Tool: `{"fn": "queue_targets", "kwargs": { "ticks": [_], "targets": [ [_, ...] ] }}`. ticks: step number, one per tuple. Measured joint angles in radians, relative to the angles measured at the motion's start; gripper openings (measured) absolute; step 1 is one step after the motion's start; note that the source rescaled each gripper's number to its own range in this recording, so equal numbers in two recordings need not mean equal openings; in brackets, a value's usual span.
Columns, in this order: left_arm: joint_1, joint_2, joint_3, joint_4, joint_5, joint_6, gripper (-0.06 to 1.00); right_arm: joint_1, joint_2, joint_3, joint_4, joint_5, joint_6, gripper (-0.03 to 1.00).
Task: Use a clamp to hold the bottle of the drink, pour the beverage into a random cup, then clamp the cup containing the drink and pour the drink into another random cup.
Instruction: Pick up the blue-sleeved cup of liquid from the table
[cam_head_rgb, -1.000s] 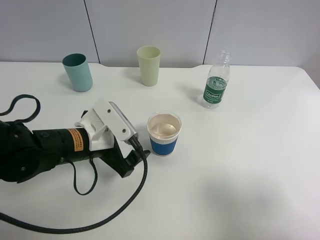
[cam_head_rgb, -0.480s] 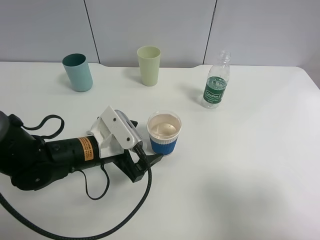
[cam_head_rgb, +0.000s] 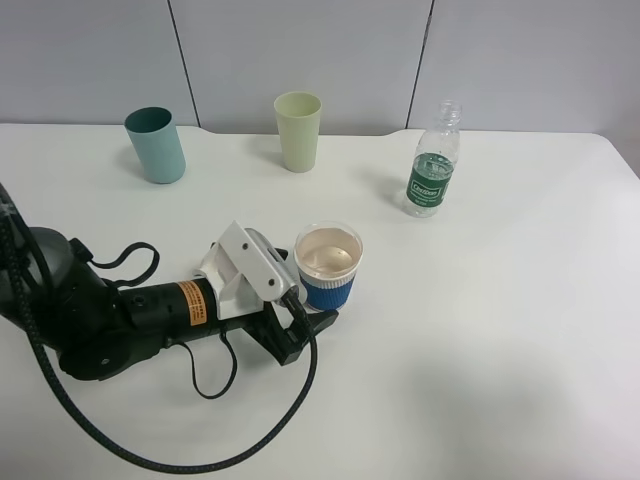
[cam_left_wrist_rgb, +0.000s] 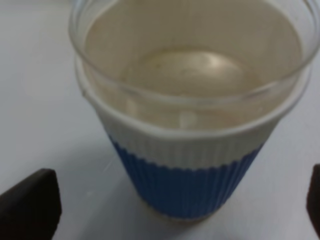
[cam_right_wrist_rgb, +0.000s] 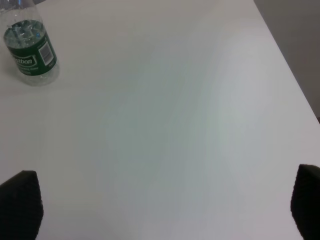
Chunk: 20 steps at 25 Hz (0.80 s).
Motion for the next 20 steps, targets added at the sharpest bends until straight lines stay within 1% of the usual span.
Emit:
{"fn": "queue_targets", "kwargs": {
  "ticks": [3,5,8,15,20],
  "targets": [
    [0.000,0.029,-0.026,0.011,-0.014,-0.021,1.00,0.000,0.000,0.000,0.000,0.000,0.000,1.00],
    [0.000,0.048,-0.049,0.021,-0.022,-0.059,1.00,0.000,0.000,0.000,0.000,0.000,0.000,1.00],
    [0.000,0.074,-0.084,0.041,-0.042,-0.090,1.00,0.000,0.000,0.000,0.000,0.000,0.000,1.00],
    [0.000,0.133,-0.154,0.085,-0.068,-0.100,1.00,0.000,0.000,0.000,0.000,0.000,0.000,1.00],
    [0.000,0.146,-0.171,0.089,-0.078,-0.093,1.00,0.000,0.000,0.000,0.000,0.000,0.000,1.00]
  ]
}}
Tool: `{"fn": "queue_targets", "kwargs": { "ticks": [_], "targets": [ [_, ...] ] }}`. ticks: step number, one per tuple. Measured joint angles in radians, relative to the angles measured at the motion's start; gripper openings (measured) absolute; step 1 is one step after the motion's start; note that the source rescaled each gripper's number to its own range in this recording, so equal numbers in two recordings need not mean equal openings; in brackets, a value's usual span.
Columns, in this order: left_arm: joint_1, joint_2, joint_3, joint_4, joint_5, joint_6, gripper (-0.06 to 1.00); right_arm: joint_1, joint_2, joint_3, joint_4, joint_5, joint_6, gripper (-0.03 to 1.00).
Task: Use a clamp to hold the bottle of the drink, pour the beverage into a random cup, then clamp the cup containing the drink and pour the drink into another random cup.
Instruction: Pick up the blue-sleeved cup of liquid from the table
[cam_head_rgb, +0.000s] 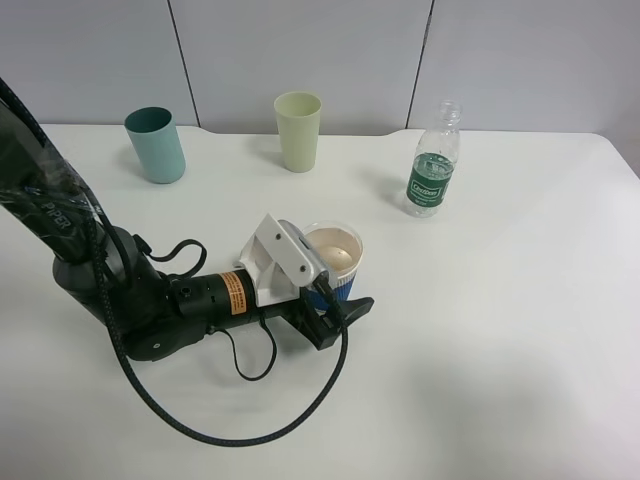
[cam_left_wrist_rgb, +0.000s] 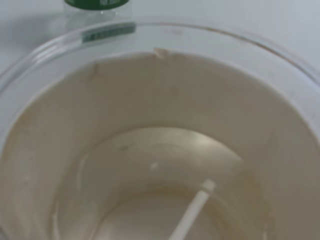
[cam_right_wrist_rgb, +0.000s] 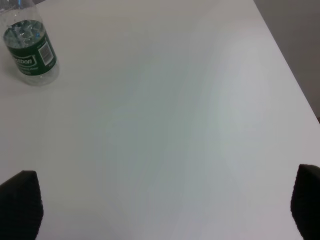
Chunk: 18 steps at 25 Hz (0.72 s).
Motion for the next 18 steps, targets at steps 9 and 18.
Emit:
{"fn": "queue_targets", "kwargs": {
  "ticks": [9,18],
  "targets": [
    [0.000,0.003,0.000,-0.003,-0.010,0.058,0.34,0.000,0.000,0.000,0.000,0.000,0.000,1.00],
    [0.000,0.009,-0.001,-0.008,-0.025,0.072,0.03,0.000,0.000,0.000,0.000,0.000,0.000,1.00]
  ]
}}
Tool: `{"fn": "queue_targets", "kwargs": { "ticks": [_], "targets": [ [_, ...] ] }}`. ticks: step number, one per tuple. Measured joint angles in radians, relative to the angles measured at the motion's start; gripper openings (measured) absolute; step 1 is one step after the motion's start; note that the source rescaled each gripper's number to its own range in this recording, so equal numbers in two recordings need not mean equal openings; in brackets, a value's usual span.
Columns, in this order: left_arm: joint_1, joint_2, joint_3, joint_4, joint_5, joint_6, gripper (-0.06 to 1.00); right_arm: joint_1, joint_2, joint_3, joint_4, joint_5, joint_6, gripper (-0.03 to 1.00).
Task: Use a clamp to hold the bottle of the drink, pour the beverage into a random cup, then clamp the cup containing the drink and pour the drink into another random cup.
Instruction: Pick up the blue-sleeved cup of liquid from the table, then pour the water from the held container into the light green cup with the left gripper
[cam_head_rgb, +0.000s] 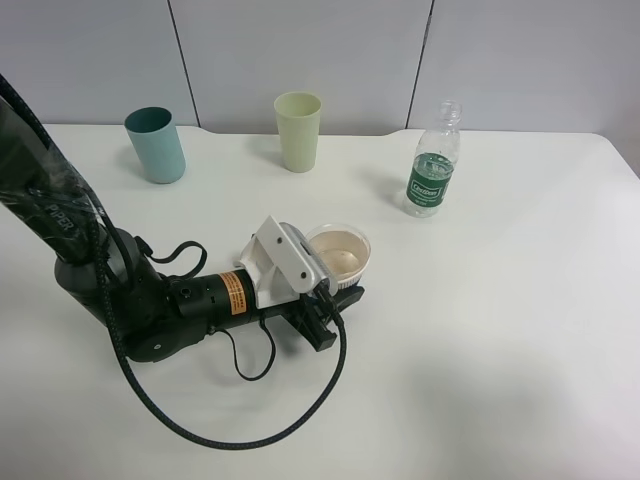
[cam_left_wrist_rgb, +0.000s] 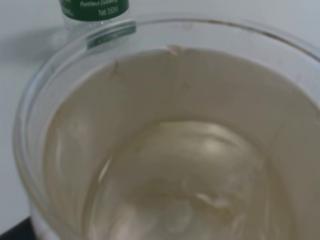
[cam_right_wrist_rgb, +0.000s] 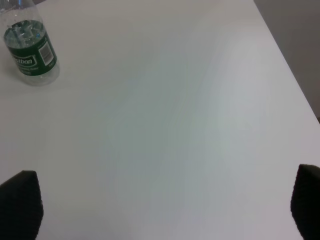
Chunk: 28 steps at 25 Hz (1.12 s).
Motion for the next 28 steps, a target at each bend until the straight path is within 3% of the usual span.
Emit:
{"fn": "queue_targets", "kwargs": {
  "ticks": [11,19,24,28],
  "targets": [
    [0.000,-0.052,0.004,-0.031,0.037,-0.083,0.03,0.000,0.000,0.000,0.000,0.000,0.000,1.00],
    [0.000,-0.171,0.005,-0.246,0.125,-0.055,0.03,0.000,0.000,0.000,0.000,0.000,0.000,1.00],
    [0.000,-0.242,0.003,-0.389,0.169,0.035,0.03,0.000,0.000,0.000,0.000,0.000,0.000,1.00],
    [0.013,-0.291,-0.032,-0.511,0.295,0.134,0.03,0.000,0.000,0.000,0.000,0.000,0.000,1.00]
  ]
}}
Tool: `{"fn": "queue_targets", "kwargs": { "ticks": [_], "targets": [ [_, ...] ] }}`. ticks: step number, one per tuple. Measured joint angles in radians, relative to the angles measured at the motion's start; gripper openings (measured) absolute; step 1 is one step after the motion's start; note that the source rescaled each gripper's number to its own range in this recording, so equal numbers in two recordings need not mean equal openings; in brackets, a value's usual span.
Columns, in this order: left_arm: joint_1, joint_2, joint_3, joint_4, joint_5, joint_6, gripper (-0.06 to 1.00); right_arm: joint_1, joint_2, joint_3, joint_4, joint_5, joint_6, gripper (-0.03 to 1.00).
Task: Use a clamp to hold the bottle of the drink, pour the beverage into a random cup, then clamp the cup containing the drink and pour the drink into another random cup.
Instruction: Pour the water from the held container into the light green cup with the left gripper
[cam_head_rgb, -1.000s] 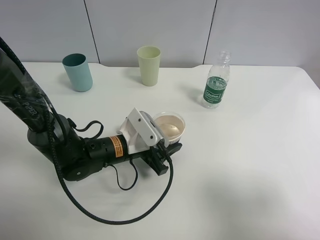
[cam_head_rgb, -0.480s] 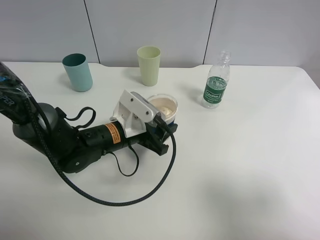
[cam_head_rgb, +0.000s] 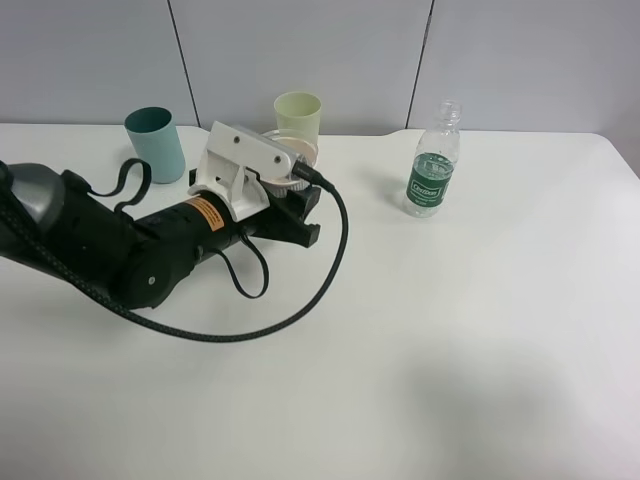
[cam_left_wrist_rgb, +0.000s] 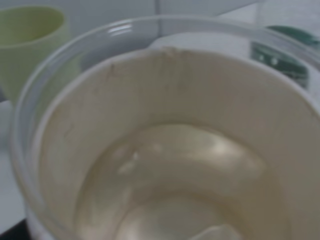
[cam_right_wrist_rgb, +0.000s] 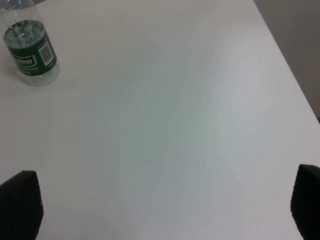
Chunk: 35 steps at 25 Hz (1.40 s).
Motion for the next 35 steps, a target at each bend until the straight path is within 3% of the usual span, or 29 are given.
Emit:
{"fn": "queue_targets", "kwargs": {
  "ticks": [4,12,16,24,27,35],
  "targets": [
    [0.030,-0.032,-0.072,-0.084,0.113,0.056,0.03,0.000,0.000,0.000,0.000,0.000,0.000,1.00],
    [0.105,-0.037,-0.206,-0.317,0.178,0.243,0.03,0.000,0.000,0.000,0.000,0.000,0.000,1.00],
    [0.150,-0.037,-0.267,-0.329,0.228,0.304,0.03,0.000,0.000,0.000,0.000,0.000,0.000,1.00],
    [0.207,-0.031,-0.311,-0.284,0.240,0.300,0.03,0.000,0.000,0.000,0.000,0.000,0.000,1.00],
    [0.215,-0.020,-0.333,-0.334,0.247,0.326,0.03,0.000,0.000,0.000,0.000,0.000,0.000,1.00],
    [0.216,0.036,-0.444,-0.565,0.255,0.647,0.03,0.000,0.000,0.000,0.000,0.000,0.000,1.00]
  ]
}}
